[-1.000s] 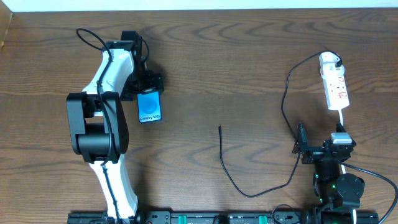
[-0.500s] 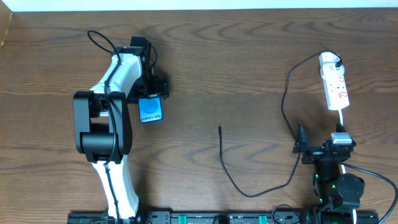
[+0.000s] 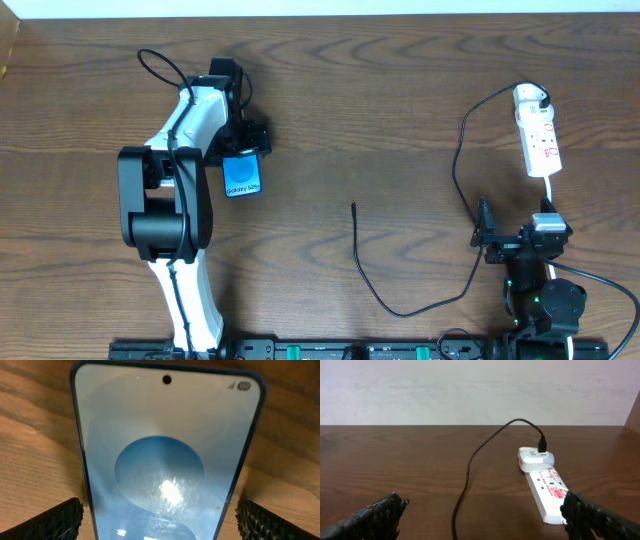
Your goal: Plug charger to phone and switch on socket
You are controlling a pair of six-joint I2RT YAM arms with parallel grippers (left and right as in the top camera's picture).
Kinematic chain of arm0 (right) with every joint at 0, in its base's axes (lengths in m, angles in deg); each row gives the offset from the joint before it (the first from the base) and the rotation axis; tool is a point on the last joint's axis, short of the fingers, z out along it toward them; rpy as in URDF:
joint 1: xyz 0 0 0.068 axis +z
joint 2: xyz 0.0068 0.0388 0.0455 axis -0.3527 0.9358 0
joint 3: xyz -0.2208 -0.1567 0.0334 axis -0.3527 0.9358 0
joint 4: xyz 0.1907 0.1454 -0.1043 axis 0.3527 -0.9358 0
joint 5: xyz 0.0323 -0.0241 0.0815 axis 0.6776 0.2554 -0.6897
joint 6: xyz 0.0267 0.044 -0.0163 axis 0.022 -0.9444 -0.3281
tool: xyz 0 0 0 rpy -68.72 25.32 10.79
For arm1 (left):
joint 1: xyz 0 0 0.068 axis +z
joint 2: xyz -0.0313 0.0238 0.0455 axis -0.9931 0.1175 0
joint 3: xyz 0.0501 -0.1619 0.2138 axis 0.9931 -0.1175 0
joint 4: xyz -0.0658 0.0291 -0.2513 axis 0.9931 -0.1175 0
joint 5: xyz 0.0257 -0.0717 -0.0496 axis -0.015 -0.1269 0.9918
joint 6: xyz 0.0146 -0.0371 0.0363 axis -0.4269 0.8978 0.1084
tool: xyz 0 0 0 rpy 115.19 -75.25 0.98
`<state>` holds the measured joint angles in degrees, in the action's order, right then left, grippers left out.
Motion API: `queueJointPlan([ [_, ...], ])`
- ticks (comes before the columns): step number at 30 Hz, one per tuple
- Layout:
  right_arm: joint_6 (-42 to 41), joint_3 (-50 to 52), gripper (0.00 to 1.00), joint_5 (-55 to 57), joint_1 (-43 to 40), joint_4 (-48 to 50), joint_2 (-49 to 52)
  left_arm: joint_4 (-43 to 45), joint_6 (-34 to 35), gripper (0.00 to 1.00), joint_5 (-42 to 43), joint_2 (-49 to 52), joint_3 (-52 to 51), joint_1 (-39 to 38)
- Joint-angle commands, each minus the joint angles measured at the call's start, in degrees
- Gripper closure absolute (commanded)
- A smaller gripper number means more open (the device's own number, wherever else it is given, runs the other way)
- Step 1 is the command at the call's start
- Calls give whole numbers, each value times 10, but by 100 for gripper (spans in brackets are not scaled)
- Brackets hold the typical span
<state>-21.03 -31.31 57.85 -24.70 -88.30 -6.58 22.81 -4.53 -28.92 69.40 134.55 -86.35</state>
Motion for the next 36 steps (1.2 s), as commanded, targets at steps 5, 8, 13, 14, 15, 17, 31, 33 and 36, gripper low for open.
queueJointPlan([
  [5,-6,1,1,3,3,-3,-3,-6,8,2,-7,5,-15,3],
  [8,-6,1,1,3,3,-2,-3,1,8,2,-7,5,-27,3],
  [13,-6,1,1,3,3,-3,-3,24,4,2,-7,5,-46,3],
  [14,-6,1,1,3,3,-3,-3,25,-3,2,-7,5,-47,3],
  [15,-6,1,1,3,3,-3,-3,25,-9,2,-7,5,-47,3],
  [17,-6,1,1,3,3,-3,-3,24,-18,2,-7,5,-47,3],
  [31,-6,1,1,3,3,-2,-3,24,-52,2,-7,5,-47,3],
  [33,-6,1,1,3,3,-3,-3,24,-53,2,-7,5,-47,3],
  [36,-6,1,1,3,3,-3,-3,24,-53,2,-7,5,-49,3],
])
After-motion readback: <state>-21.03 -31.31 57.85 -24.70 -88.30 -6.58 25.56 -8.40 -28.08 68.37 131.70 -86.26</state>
